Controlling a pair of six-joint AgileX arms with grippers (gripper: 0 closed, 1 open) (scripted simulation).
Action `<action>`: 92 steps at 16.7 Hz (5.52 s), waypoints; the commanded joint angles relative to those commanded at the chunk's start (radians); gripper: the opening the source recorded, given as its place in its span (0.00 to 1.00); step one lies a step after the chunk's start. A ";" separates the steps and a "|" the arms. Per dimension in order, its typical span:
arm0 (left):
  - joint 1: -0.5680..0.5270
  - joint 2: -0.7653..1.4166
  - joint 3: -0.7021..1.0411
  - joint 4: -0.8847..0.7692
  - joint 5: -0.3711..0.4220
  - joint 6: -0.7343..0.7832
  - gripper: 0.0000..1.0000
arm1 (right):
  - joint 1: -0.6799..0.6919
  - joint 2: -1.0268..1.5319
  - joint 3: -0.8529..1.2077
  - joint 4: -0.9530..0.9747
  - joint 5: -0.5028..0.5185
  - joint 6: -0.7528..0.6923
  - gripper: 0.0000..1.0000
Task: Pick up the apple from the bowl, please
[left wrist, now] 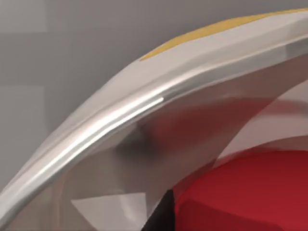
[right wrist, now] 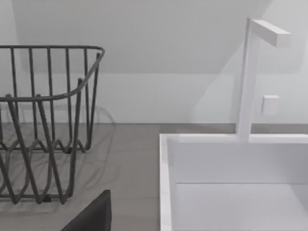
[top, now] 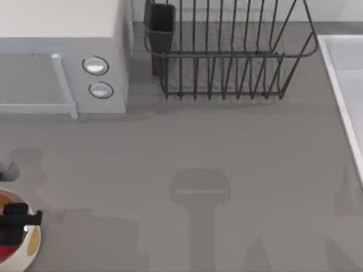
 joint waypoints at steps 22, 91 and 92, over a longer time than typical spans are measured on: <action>0.000 0.000 0.000 0.000 0.000 0.000 0.00 | 0.000 0.000 0.000 0.000 0.000 0.000 1.00; -0.539 0.714 1.195 -0.481 0.003 -0.528 0.45 | 0.000 0.000 0.000 0.000 0.000 0.000 1.00; -0.539 0.714 1.195 -0.481 0.003 -0.528 0.53 | 0.000 0.000 0.000 0.000 0.000 0.000 1.00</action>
